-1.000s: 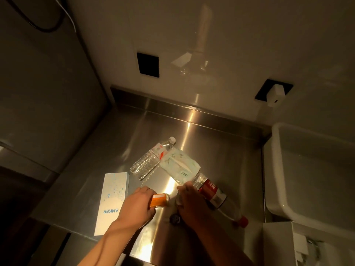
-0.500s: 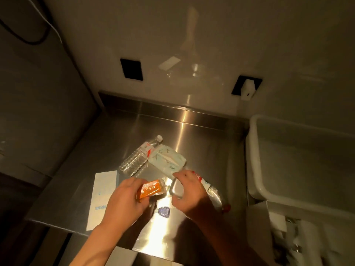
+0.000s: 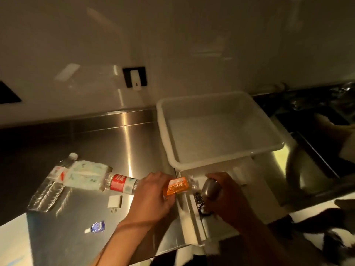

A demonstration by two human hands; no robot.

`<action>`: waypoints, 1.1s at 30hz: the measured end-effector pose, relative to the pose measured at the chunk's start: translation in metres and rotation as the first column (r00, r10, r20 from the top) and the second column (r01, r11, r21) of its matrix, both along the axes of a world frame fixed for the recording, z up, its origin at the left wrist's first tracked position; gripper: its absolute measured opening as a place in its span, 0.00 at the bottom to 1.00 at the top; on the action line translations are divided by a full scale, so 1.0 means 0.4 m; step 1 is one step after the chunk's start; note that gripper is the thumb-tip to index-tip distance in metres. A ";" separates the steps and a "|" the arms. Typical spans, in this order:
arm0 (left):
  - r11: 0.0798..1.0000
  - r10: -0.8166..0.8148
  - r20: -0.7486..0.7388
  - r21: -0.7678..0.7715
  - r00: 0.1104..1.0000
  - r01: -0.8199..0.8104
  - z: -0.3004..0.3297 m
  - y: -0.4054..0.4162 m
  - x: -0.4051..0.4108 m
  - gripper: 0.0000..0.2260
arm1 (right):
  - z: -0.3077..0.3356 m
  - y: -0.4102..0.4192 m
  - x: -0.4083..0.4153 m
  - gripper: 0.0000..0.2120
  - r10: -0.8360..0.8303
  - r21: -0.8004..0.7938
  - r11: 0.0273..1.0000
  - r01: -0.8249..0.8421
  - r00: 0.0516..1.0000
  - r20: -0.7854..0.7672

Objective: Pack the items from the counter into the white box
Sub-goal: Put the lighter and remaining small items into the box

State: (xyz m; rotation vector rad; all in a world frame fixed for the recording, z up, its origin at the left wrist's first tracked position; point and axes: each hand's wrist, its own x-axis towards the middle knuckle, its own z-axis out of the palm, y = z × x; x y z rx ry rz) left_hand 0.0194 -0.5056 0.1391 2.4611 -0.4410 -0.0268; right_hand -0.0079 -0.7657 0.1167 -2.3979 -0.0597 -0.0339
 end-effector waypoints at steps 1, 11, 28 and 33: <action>1.000 -0.021 0.000 0.020 1.000 0.020 -0.007 -0.030 0.002 0.14 | -0.014 -0.032 -0.002 0.31 -0.011 0.000 1.000 0.011 1.000 -0.021; 0.951 -0.130 -0.082 0.272 0.988 0.148 -0.064 -0.196 0.006 0.16 | -0.146 -0.176 0.029 0.21 0.306 -0.276 0.892 -0.358 0.928 -0.213; 0.802 -0.240 -0.297 0.476 0.924 0.361 -0.160 -0.377 -0.039 0.13 | -0.202 -0.218 0.049 0.15 0.305 -0.241 0.872 -0.426 0.858 -0.412; 0.820 -0.194 -0.366 0.449 0.910 0.355 -0.188 -0.408 -0.053 0.15 | -0.213 -0.218 0.046 0.16 0.253 -0.253 0.894 -0.370 0.882 -0.398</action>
